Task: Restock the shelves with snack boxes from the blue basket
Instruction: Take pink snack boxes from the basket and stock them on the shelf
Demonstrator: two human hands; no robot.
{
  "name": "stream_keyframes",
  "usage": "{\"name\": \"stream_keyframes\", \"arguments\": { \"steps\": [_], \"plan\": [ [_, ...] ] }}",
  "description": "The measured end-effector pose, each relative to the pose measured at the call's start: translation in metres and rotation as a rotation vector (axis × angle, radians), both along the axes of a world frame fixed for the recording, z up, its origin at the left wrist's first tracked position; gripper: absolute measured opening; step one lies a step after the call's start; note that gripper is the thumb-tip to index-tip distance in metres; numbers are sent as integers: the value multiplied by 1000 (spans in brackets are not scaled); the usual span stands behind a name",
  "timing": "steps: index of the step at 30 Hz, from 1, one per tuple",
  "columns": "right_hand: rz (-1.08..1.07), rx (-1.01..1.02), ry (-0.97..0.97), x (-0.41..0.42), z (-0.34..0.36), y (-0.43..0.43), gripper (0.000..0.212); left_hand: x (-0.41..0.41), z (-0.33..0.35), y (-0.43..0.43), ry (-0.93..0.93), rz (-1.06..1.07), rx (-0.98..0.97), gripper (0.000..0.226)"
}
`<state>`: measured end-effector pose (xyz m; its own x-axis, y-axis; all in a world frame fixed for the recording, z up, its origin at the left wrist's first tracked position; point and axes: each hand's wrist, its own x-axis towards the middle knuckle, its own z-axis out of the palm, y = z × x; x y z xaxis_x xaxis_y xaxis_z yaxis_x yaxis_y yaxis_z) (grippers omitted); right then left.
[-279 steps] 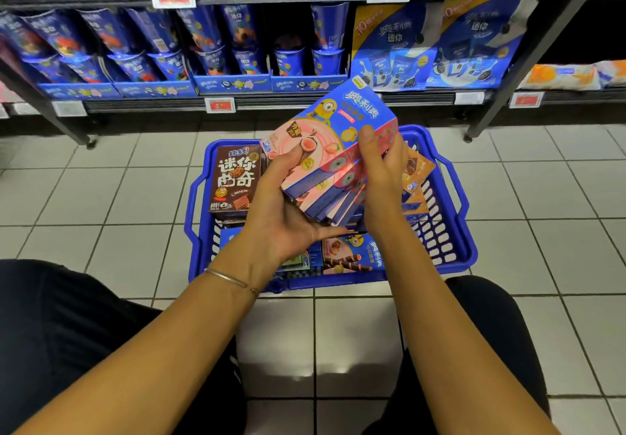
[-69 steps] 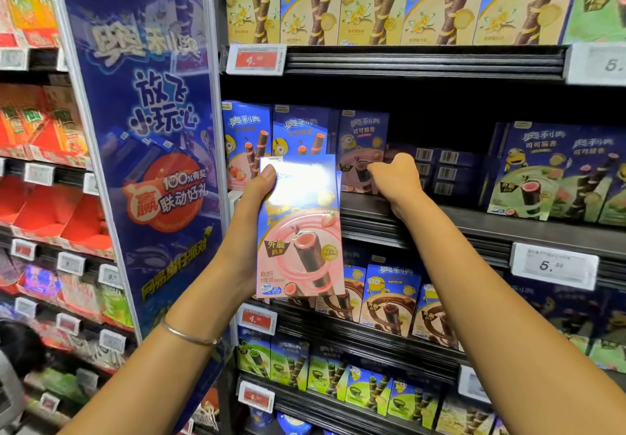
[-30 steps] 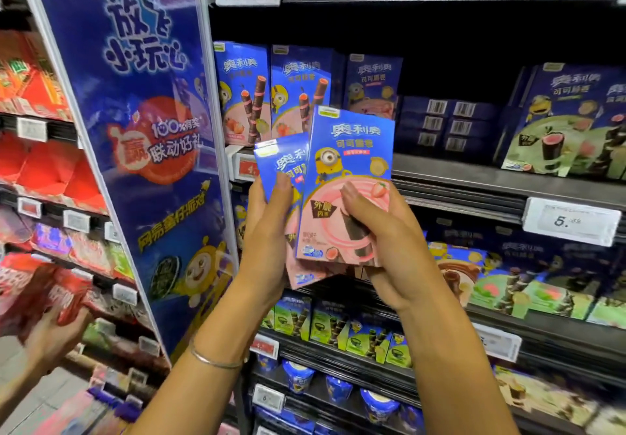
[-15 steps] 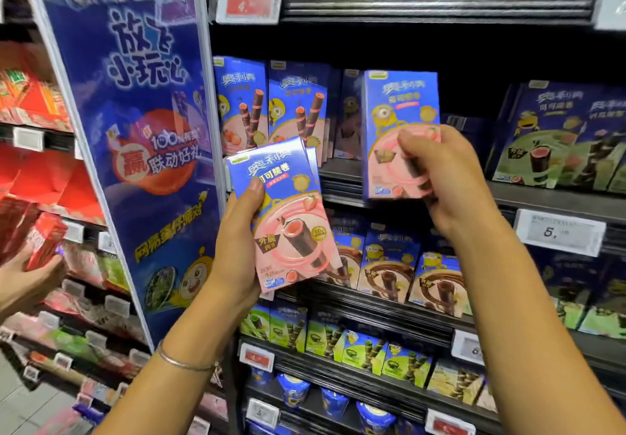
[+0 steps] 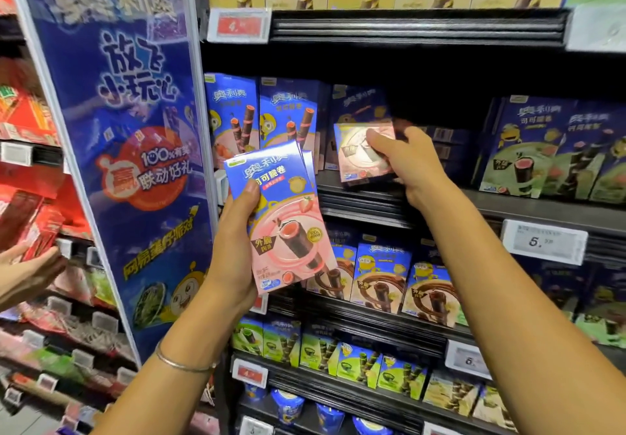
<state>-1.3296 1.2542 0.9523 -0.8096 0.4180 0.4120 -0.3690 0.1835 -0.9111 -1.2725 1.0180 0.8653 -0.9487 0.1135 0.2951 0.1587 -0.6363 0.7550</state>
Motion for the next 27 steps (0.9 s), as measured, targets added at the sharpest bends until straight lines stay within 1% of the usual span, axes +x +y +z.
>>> {"name": "stream_keyframes", "arguments": {
  "steps": [3, 5, 8, 11, 13, 15, 17, 20, 21, 25, 27],
  "plan": [
    [-97, 84, 50, -8, -3, 8, 46, 0, 1, 1, 0, -9, -5, 59],
    [-145, 117, 17, -13, -5, 13, 54, 1, 2, 1, 1, -5, -9, 58],
    [-210, 187, -79, -18, -10, 15, 54, 2, 5, 3, -2, 12, -22, 60],
    [-242, 267, -124, -21, -10, 14, 44, 5, 9, 8, -28, 12, -26, 66],
    [-245, 346, -168, -23, -7, 12, 42, 6, 11, 11, -53, 10, -16, 71],
    [-216, 406, -213, -27, -5, 8, 40, 6, 12, 12, -64, 7, -13, 73],
    [-137, 422, -240, -32, -4, 5, 36, 5, 12, 13, -60, -3, -13, 73],
    [-23, 431, -230, -35, -3, 1, 20, 4, 10, 12, -47, -25, -21, 71],
    [2, 428, -221, -36, -3, 0, 17, 3, 10, 11, -47, -30, -22, 71],
    [81, 465, -258, -42, -1, 0, 21, 3, 11, 10, -56, -33, -25, 71],
    [86, 495, -289, -46, -1, -1, 28, 3, 11, 9, -59, -32, -30, 71]
  ]
}}
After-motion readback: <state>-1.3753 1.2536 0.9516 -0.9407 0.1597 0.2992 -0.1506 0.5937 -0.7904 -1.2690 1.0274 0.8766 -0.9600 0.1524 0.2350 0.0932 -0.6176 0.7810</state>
